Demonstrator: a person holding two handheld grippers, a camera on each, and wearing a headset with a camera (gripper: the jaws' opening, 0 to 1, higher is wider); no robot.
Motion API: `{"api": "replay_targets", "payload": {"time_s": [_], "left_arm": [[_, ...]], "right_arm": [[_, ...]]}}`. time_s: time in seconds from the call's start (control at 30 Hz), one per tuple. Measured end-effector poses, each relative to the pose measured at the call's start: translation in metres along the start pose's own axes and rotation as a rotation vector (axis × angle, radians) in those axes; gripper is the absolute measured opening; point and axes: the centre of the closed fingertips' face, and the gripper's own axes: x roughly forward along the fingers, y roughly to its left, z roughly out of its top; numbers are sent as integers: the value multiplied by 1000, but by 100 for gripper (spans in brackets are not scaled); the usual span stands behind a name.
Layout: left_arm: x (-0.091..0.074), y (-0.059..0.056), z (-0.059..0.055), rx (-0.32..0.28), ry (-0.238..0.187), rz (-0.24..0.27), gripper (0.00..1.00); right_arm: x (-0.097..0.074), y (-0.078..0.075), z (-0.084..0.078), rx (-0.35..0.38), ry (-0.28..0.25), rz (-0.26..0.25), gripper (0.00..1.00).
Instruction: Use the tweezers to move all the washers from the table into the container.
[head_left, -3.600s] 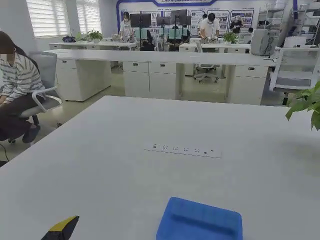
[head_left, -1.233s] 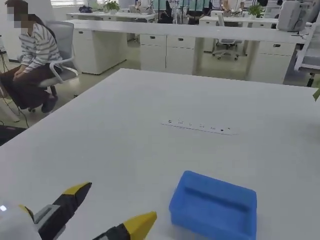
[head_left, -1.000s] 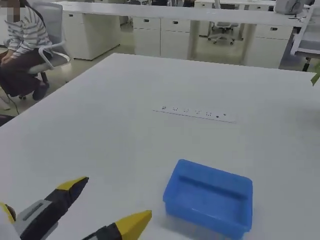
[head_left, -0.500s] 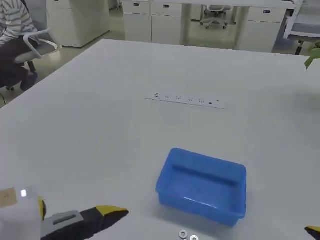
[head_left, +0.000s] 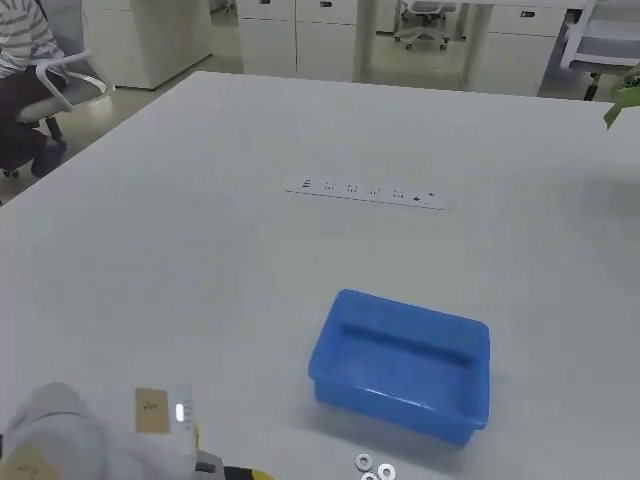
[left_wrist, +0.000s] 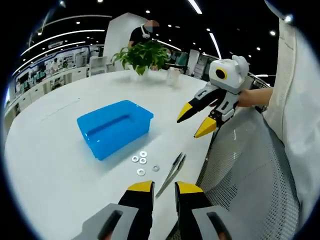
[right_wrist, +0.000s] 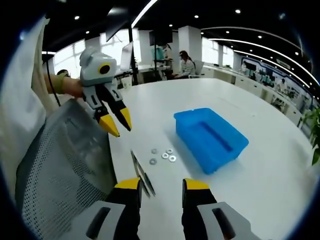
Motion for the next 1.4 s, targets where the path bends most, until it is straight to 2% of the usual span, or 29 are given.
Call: {"api": "replay_targets", "payload": {"time_s": [0.07,0.13,0.17,0.2,0.27,0.4,0.5,0.57,0.63,0.7,0.77,0.8,0.83,0.87,0.93,1.03,1.13,1.17,1.2,1.27,1.4], "left_arm": [[4,2,-3,5,9,-4,11],[7,5,-10,34,53,-6,11],[8,8,-11,55,64,6,10],[10,8,-14,64,86,-4,8],[12,11,-16,109,110,6,6],[18,10,-22,150,161,-16,5],[21,10,-26,192,198,-21,4],[24,12,-27,227,215,-14,4],[27,10,-27,238,222,-28,4],[29,11,-31,295,257,-35,4],[32,10,-32,298,266,-40,4],[33,9,-31,324,268,-51,3],[34,8,-32,333,286,-56,1],[35,10,-35,367,314,-55,0],[38,9,-37,388,334,-61,0],[40,6,-36,388,327,-72,0],[43,6,-41,412,353,-78,0],[45,5,-36,433,327,-80,0],[43,6,-39,424,348,-71,0],[43,6,-39,471,359,-72,0],[46,4,-38,526,347,-54,0]], "right_arm": [[6,4,-4,-17,26,25,28],[12,9,-8,-55,61,51,26],[14,10,-9,-61,66,56,26],[17,11,-10,-72,75,68,25],[22,13,-12,-78,90,85,23],[30,18,-22,-124,150,125,17],[36,19,-26,-135,171,139,16],[39,21,-28,-129,183,152,16],[42,22,-32,-149,210,163,16],[45,22,-34,-175,229,167,15],[47,23,-35,-190,239,175,14],[48,23,-35,-196,242,178,14],[48,24,-35,-204,244,182,13],[49,24,-35,-212,249,188,13],[51,27,-36,-227,257,198,13],[52,30,-37,-260,265,203,11],[52,30,-37,-272,267,202,9],[52,30,-36,-273,266,201,9],[52,31,-36,-273,266,202,9],[52,30,-36,-278,265,201,8],[53,29,-36,-276,262,203,7]]}}
